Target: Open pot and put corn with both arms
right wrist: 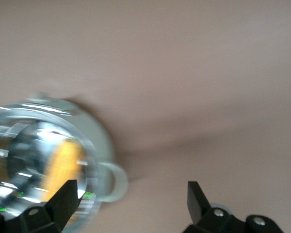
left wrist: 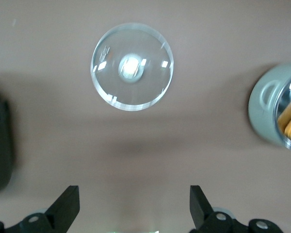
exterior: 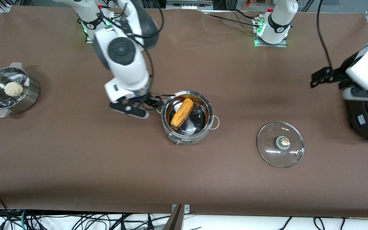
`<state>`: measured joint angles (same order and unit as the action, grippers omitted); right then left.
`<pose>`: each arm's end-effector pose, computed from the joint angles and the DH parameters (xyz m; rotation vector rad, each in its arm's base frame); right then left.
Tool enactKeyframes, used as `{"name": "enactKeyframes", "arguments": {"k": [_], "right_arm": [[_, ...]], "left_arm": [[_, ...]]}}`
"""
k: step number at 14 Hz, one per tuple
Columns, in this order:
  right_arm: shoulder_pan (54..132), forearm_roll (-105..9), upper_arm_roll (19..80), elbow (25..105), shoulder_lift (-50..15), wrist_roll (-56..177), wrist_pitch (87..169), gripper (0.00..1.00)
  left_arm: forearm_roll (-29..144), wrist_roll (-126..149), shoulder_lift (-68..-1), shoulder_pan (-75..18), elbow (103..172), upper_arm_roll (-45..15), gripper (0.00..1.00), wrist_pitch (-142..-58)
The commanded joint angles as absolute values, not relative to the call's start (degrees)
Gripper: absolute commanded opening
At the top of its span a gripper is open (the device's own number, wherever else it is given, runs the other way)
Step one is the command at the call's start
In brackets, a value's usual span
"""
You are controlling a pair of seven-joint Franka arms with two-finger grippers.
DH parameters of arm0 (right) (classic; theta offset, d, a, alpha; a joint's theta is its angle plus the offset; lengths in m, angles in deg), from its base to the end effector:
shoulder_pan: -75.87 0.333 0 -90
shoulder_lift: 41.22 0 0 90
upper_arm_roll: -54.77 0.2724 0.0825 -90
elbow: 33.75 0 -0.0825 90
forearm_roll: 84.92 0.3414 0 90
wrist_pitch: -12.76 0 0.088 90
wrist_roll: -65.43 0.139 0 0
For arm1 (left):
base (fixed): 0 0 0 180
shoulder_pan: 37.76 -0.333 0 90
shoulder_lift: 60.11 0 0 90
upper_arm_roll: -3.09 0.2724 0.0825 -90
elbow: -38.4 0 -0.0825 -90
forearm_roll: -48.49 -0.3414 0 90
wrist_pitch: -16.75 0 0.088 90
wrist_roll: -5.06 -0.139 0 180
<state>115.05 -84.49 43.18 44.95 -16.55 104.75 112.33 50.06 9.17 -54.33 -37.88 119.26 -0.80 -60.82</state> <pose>0.5390 0.3023 0.4074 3.0316 -0.2898 -0.0087 0.5092 -0.0362 0.5471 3.1086 0.0030 -0.2492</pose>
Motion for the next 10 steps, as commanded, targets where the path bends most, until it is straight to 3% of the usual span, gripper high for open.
{"name": "enactKeyframes", "arguments": {"k": [1,5,7,10], "right_arm": [[115.07,-84.92,36.43,46.15,-21.25,89.30,104.28,1.00],[114.90,-83.87,24.13,46.76,-26.61,72.41,96.62,1.00],[110.35,-83.51,25.14,50.25,-29.68,67.11,97.74,1.00],[99.46,-84.13,34.52,54.22,-32.86,66.92,99.59,1.00]], "left_arm": [[49.28,10.42,-57.81,-38.02,122.59,-0.95,1.00,-54.71],[48.84,9.80,-59.22,-37.41,125.92,-1.13,1.00,-54.08],[49.72,9.81,-60.54,-37.76,127.61,-1.04,1.00,-56.10],[49.81,9.72,-60.54,-38.20,128.40,-1.04,1.00,-56.37]]}}
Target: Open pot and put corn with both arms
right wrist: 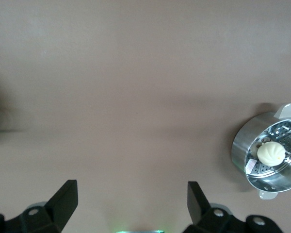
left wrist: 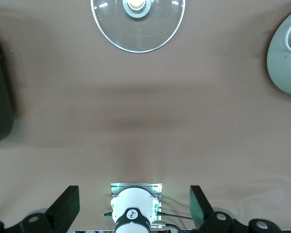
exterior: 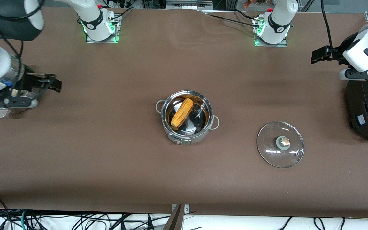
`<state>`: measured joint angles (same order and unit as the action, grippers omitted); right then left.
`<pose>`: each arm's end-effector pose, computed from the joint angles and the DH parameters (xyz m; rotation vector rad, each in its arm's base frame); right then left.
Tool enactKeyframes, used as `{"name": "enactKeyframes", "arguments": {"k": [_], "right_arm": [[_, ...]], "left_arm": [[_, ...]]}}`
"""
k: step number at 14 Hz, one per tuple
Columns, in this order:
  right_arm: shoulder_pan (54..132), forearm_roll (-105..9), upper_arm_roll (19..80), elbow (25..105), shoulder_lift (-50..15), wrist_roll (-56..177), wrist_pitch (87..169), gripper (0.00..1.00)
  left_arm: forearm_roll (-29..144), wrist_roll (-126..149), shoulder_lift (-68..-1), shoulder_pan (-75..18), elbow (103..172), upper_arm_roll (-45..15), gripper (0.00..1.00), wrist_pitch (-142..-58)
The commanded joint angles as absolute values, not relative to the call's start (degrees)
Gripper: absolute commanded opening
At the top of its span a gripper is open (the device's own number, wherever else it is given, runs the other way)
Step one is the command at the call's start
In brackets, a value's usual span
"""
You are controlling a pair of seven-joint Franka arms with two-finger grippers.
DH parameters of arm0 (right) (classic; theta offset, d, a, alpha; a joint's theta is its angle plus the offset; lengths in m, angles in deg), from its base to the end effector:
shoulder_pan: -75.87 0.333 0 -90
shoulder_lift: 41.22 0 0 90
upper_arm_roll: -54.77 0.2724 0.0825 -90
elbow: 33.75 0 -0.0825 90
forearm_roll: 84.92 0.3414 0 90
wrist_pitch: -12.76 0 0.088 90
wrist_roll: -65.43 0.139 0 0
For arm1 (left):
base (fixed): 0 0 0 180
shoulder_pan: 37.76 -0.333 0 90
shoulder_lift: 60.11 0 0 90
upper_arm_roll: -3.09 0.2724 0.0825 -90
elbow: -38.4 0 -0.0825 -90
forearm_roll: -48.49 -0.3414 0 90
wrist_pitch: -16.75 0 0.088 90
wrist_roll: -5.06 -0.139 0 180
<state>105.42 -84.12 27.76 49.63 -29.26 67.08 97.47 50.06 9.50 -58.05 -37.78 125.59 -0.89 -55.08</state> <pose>0.5405 0.0458 0.4911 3.0451 0.0256 -0.2439 0.4735 -0.0366 0.5304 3.0979 0.0054 -0.4766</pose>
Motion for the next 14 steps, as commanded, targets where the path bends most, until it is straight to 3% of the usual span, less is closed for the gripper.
{"name": "enactKeyframes", "arguments": {"k": [1,5,14], "right_arm": [[96.47,-84.39,38.04,55.54,-33.74,67.01,100.55,1.00],[81.36,-84.22,53.08,66.17,-41.38,68.50,110.23,1.00],[76.40,-86.15,54.59,63.11,-42.54,68.06,103.38,1.00]], "left_arm": [[49.81,9.80,-60.98,-38.03,129.27,-1.04,1.00,-56.46],[49.90,9.80,-61.34,-38.98,132.08,-0.78,1.00,-58.47],[49.81,9.72,-59.49,-40.48,130.77,-0.78,1.00,-58.39]]}}
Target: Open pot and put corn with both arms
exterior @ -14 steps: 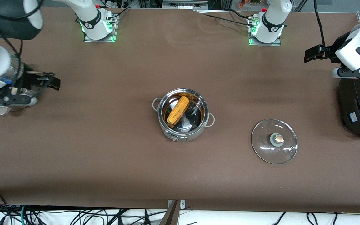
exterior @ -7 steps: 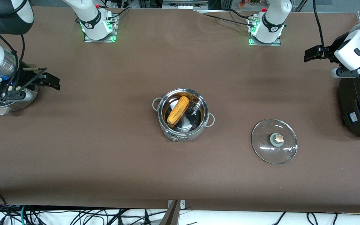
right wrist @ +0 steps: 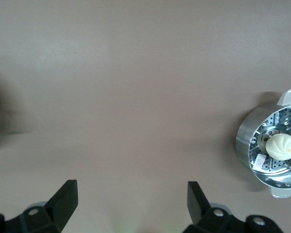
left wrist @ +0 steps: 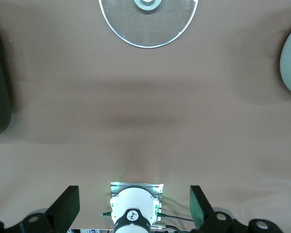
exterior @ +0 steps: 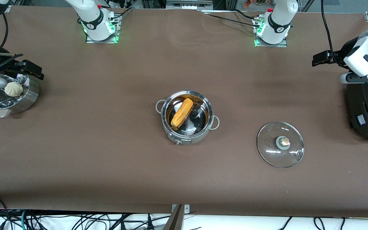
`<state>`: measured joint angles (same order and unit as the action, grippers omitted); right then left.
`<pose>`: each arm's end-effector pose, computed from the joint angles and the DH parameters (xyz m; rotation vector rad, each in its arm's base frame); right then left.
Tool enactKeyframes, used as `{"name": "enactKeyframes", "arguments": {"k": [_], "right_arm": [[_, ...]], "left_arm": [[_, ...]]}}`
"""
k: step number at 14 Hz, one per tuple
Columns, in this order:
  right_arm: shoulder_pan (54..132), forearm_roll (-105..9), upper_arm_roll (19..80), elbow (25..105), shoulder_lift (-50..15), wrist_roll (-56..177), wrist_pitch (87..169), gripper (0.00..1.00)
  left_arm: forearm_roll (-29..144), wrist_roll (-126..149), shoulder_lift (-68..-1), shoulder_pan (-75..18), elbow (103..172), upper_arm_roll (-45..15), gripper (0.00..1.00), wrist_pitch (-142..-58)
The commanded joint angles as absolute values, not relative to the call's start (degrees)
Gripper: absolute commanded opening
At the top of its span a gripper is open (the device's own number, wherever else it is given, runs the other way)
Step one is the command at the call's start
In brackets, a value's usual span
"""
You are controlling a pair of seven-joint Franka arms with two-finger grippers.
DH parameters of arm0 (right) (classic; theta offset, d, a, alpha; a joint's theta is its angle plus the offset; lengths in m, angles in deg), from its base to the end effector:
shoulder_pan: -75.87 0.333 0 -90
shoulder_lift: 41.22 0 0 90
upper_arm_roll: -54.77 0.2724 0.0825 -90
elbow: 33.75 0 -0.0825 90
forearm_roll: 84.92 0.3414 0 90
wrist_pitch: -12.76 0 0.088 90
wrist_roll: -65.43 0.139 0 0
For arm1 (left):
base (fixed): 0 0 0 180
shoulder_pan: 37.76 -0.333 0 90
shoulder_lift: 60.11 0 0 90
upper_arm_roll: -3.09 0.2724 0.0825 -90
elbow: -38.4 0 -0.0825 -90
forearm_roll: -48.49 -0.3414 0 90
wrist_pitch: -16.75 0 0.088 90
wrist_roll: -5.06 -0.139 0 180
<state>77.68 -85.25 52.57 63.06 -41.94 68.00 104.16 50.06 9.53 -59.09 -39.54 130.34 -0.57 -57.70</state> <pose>0.5036 -0.0043 0.5065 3.1311 -0.0803 -0.1281 0.4715 -0.0196 0.5090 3.0894 0.0649 -0.5052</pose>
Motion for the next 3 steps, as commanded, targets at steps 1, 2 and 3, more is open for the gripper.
{"name": "enactKeyframes", "arguments": {"k": [1,2,3], "right_arm": [[76.05,-86.06,54.77,63.11,-42.53,68.06,103.38,1.00],[75.79,-86.06,54.86,63.11,-42.53,68.06,103.38,1.00],[75.78,-86.06,54.95,63.20,-42.53,67.98,103.38,1.00]], "left_arm": [[49.81,9.72,-59.23,-40.48,130.69,-0.78,1.00,-58.39],[49.81,9.72,-59.23,-40.48,130.69,-0.78,1.00,-58.39],[49.72,9.80,-59.23,-40.48,130.51,-0.78,1.00,-58.39]]}}
